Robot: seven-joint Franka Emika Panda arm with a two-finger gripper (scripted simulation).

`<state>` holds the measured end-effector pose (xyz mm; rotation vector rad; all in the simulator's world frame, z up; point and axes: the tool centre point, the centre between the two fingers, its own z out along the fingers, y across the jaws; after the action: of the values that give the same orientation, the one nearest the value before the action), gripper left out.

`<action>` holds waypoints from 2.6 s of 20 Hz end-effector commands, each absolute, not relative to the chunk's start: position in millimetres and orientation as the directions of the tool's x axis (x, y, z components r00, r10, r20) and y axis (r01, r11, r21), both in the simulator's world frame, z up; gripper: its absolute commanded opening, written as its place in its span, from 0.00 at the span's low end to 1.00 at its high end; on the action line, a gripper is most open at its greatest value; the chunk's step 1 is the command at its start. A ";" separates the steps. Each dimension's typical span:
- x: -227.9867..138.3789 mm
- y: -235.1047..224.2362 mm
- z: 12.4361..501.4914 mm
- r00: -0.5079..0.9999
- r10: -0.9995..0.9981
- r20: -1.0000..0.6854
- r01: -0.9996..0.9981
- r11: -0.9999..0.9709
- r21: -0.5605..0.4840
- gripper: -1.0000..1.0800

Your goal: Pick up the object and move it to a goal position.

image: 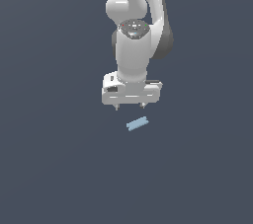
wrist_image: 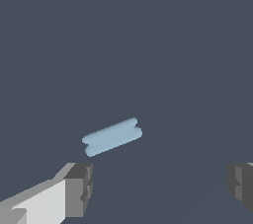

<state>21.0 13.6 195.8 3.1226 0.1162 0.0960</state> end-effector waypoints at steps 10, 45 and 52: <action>16.5 11.9 183.9 0.996 0.079 0.032 0.079 -0.997 0.001 0.96; 10.8 37.3 122.8 0.879 -0.476 0.004 -0.476 -0.879 -0.019 0.96; 7.6 44.0 103.9 0.777 -0.630 -0.002 -0.630 -0.777 -0.016 0.96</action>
<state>8.3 42.6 108.0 2.9979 -0.9933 0.0063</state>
